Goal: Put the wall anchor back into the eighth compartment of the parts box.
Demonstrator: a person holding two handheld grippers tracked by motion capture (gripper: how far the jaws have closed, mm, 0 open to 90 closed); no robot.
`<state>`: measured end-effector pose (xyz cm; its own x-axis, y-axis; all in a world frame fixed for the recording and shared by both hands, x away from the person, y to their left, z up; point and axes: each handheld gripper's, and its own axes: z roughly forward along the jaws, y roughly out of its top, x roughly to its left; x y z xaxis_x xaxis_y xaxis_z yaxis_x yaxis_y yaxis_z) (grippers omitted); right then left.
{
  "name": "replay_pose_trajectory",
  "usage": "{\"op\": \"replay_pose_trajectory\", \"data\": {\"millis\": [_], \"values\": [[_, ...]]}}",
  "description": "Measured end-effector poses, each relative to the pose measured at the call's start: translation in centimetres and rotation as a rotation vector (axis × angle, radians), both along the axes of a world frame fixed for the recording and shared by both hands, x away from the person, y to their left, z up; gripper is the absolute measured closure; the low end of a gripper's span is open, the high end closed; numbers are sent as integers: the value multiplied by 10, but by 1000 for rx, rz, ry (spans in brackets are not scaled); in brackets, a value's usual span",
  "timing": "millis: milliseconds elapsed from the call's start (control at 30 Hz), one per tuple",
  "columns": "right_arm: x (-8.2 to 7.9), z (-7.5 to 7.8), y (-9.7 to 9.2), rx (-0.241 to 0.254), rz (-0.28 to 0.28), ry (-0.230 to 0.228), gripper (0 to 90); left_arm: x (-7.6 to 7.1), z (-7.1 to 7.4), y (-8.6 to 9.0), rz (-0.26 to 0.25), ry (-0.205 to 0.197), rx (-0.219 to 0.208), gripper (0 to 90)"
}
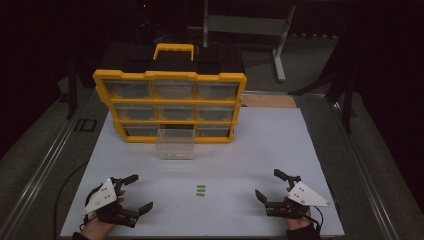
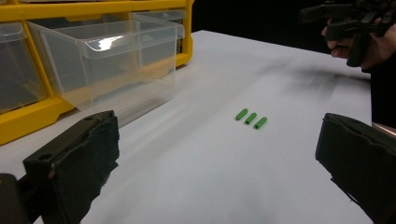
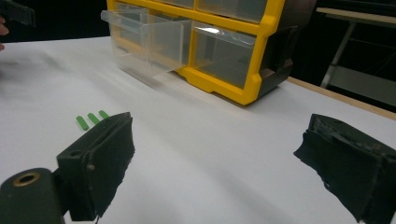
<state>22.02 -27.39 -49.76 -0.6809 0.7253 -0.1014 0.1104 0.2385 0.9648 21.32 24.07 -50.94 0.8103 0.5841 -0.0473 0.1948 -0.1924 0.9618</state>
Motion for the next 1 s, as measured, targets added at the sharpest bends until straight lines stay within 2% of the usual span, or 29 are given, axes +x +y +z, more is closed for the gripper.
{"op": "replay_pose_trajectory", "data": {"millis": [267, 533, 600, 633, 700, 767, 867, 1000], "values": [[0, 0, 0, -1, 3, -3, 85, 0, 0, 0, 3, -1, 1, 0], [-1, 1, 1, 5, 0, -8, 85, 3, 4, 1, 18, -3, -42, 0], [-1, 2, 2, -2, -4, -6, 85, 3, 9, -1, 6, 0, -55, 0], [-1, 3, 2, 21, -6, -6, 85, 4, 12, -2, -4, 0, -61, 0], [-1, 3, 3, 11, -11, -13, 85, 5, 19, -5, -25, 5, -64, 0], [-1, 3, 3, 13, -10, -13, 85, 7, 32, -12, -55, -19, -45, 0], [0, 3, 3, 7, -12, -15, 85, 10, 41, -16, -74, -31, -41, 0], [1, 2, 3, 10, -12, -8, 85, 19, 56, -24, -105, -28, -51, 0]]}}
